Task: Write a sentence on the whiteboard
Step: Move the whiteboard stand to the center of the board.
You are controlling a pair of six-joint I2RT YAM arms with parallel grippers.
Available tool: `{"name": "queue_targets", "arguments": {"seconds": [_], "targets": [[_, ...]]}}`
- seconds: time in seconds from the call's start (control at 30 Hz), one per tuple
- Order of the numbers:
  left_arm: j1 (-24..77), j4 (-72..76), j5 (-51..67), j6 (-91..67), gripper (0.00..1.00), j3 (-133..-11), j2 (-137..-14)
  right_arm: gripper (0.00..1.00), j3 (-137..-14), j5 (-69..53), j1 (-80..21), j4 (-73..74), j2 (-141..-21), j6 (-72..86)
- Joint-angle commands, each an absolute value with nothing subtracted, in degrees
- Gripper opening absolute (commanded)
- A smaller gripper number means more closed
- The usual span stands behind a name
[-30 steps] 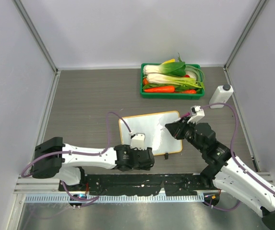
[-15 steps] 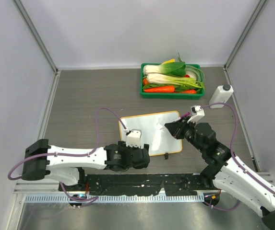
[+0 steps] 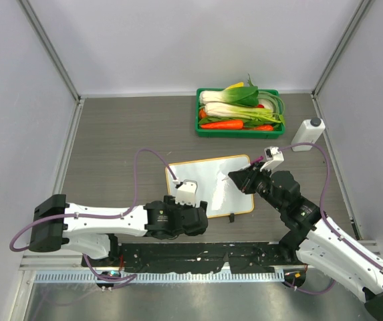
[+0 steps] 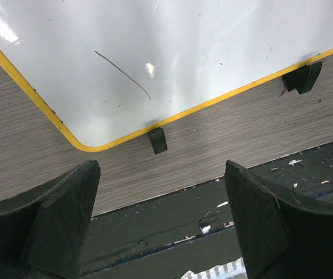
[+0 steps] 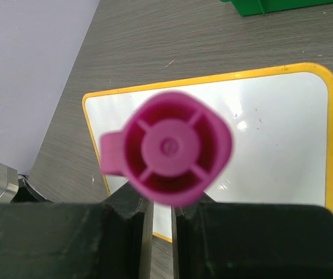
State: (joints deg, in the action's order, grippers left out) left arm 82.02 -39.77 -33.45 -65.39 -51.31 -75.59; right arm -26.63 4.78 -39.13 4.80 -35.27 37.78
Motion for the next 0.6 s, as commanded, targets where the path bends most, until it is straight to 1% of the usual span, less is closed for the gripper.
{"name": "queue_targets", "arguments": {"seconds": [0.0, 0.33, 0.57], "targets": [[82.3, -38.8, -35.3, -64.5, 0.92, -53.1, -75.6, 0.01, -27.4, 4.7, -39.0, 2.0, -35.4, 38.1], [82.3, -37.6, -34.9, -63.7, 0.92, -53.3, -76.4, 0.01, -27.9, 4.7, -39.0, 1.8, -36.2, 37.6], [81.8, -35.8, -34.7, -61.8, 0.95, -52.5, -75.1, 0.01, -27.9, 4.4, -39.0, 1.6, -36.3, 37.7]]}}
